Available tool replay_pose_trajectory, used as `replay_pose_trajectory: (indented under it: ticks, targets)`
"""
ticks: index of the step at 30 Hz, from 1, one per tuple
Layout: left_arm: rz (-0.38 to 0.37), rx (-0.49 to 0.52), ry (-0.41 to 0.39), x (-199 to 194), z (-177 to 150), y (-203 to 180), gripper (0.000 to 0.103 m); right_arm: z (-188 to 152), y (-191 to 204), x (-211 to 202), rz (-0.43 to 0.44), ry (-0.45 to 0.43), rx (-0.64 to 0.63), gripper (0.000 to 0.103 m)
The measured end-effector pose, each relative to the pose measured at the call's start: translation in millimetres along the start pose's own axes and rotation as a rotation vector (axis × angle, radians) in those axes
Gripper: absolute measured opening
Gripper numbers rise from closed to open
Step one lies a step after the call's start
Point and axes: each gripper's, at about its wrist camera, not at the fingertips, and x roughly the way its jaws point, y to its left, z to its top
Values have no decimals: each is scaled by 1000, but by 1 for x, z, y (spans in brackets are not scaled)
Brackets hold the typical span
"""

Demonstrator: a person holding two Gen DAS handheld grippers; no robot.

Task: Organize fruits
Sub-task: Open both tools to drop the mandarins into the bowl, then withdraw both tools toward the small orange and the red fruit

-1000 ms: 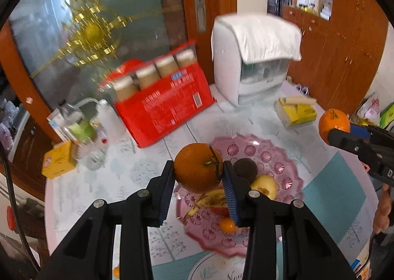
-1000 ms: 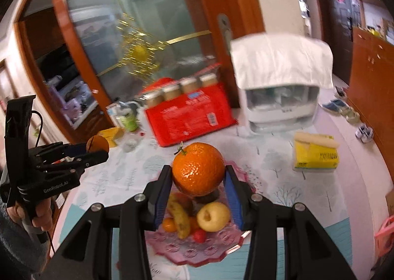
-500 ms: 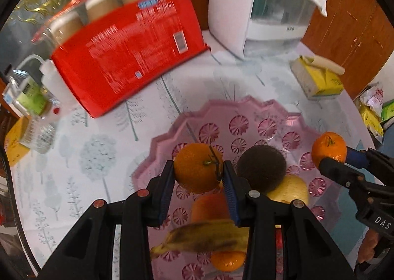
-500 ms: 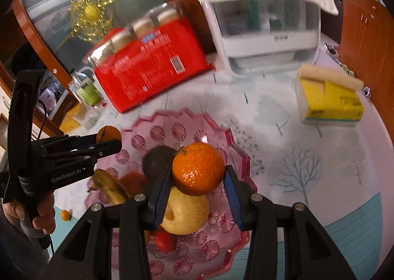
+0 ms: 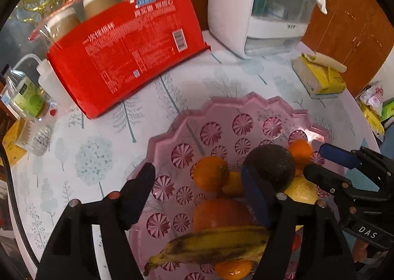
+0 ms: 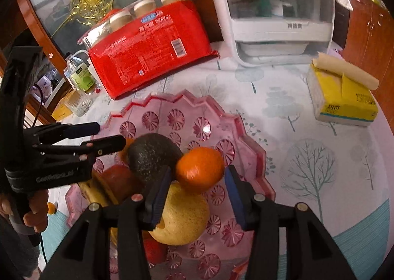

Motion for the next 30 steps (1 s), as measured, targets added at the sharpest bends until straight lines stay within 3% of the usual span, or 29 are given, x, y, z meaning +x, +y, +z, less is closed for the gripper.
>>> replay_pose_trajectory:
  ticks: [18,30]
  targets:
    - [-23,-48,-44,-51,-5,1,72,1,13,-32,9,-39,23,52]
    - [-37,-67,-87,-115,-30,4,72,-9,26,-85,-9,-81,36,52]
